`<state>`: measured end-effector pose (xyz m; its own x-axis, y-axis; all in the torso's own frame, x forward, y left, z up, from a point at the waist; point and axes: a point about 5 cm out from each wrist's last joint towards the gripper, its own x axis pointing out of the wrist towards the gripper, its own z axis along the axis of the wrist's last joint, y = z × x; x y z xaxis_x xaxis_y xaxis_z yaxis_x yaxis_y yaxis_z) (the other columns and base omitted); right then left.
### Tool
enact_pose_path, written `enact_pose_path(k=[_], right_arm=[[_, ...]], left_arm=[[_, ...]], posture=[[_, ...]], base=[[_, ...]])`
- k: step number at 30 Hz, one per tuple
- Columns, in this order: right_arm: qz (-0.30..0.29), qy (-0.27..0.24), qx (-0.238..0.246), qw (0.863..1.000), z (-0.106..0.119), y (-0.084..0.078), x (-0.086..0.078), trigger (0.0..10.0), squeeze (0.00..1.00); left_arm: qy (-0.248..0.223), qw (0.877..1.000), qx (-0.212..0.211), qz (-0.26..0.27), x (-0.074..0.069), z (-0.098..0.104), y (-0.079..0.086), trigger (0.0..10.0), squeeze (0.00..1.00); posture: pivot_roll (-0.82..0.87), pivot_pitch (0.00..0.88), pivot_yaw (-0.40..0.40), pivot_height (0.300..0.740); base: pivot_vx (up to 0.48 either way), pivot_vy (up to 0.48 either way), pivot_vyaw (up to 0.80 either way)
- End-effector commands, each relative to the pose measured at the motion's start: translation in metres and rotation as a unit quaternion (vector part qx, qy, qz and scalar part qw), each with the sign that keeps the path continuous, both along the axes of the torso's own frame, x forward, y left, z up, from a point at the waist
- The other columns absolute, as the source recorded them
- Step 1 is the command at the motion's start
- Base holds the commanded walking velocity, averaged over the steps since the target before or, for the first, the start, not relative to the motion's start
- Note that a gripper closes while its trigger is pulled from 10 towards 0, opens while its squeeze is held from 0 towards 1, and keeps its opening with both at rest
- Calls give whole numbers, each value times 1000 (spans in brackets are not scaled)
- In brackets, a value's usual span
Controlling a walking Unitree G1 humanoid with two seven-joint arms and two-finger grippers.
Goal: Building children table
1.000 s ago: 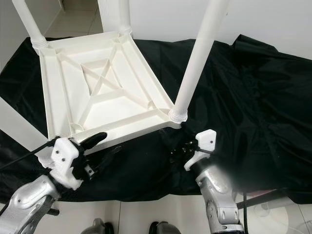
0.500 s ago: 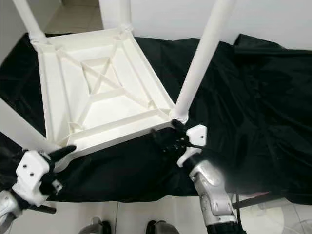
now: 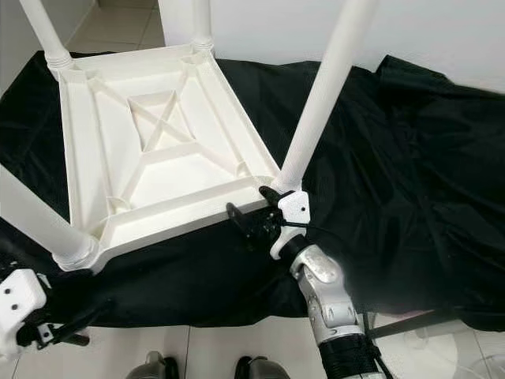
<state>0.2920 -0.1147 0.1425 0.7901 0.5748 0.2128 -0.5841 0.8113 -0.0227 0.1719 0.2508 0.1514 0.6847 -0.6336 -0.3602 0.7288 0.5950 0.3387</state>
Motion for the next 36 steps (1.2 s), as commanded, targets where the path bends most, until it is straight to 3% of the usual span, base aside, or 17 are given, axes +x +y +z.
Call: enact_pose_path(k=[1,6,9,12,16,17,24,25,30,33,34,36], right_arm=[[-13,3,-2,1000,-4,-4,1,10000,0],[-16,2,-1,1000,-5,-5,1,10000,0],[-20,3,2,1000,-6,-5,2,10000,0],[-25,4,2,1000,-8,-6,1,10000,0],[-30,5,1,1000,-8,-8,1,10000,0],[-34,3,0,999,-8,-10,1,10000,0],[-36,3,-4,999,-8,-12,-1,10000,0],[-36,4,-5,999,-9,-12,-1,10000,0],[-34,5,-6,999,-10,-11,-2,10000,0],[-32,7,-8,999,-10,-10,-3,10000,0],[-32,7,-8,999,-10,-10,-3,10000,0],[-32,6,-10,999,-10,-9,-3,10000,0]], left_arm=[[-11,999,25,42,2,6,25,10000,0],[-21,998,42,51,4,10,34,10000,0],[-27,995,46,82,8,13,48,10000,0],[-41,989,67,126,14,19,73,10000,0],[-50,985,80,146,17,21,82,10000,0],[-64,979,92,169,21,23,91,10000,0],[-98,967,110,208,34,23,103,10000,0],[-125,958,107,235,44,25,107,10000,0],[-143,953,99,249,53,25,109,10000,0],[-160,949,62,265,74,23,106,10000,0],[-160,949,62,265,74,23,106,10000,0],[-164,948,22,270,88,21,100,10000,0]], posture=[[142,167,-43,740],[141,170,-41,740],[138,172,-32,740],[134,174,-28,740],[121,179,-25,740],[116,182,-23,740],[107,186,-26,740],[94,188,-30,740],[89,187,-31,740],[76,184,-31,740],[76,184,-31,740],[69,180,-30,740]], base=[[0,0,0],[0,0,0],[0,0,0],[0,0,0],[0,0,0],[0,0,0],[0,0,0],[0,0,0],[0,0,0],[0,0,0],[0,0,0],[0,0,0]])
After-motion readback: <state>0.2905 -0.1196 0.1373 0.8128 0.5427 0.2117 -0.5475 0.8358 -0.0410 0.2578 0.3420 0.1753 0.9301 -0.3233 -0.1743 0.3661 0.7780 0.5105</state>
